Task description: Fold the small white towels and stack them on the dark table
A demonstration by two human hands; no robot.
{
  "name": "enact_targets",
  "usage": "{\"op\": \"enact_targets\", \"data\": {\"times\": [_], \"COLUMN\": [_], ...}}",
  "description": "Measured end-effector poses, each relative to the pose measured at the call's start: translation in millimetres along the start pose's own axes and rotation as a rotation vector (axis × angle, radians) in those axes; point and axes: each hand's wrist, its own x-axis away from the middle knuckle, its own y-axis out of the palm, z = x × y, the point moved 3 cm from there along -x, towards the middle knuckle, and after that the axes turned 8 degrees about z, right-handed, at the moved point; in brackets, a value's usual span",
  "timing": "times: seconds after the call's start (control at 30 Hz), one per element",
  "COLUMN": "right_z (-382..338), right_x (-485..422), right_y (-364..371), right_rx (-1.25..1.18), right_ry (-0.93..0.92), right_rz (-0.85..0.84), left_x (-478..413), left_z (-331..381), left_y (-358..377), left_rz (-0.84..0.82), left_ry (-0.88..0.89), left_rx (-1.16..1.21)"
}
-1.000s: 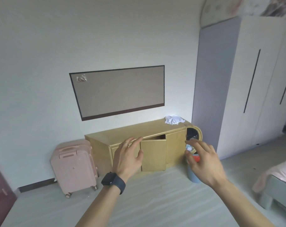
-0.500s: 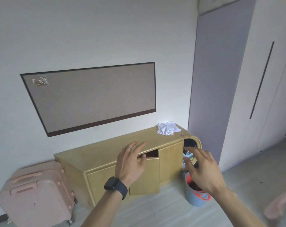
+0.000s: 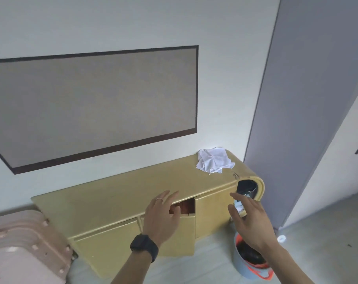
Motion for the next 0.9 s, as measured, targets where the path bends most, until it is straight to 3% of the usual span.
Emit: {"op": "enact_targets", "data": {"times": [0.47,0.9], "right_z": [141.8,322.6], "right_x": [-179.6,-380.1], "right_y": [136.8,275.2], "right_rx": [0.094,0.214], "right_ry": [0.316,0.462], "right_rz": [-0.104,-0.386], "left_x": [-206.6,-354.7], "left_z": [-59.1,-82.9], "left_y": [198.8,372.0], "left_rz": [-0.336,-0.548], "left_ry": [-0.088,-0.236], "left_rx": [-0.018,-0.201]}}
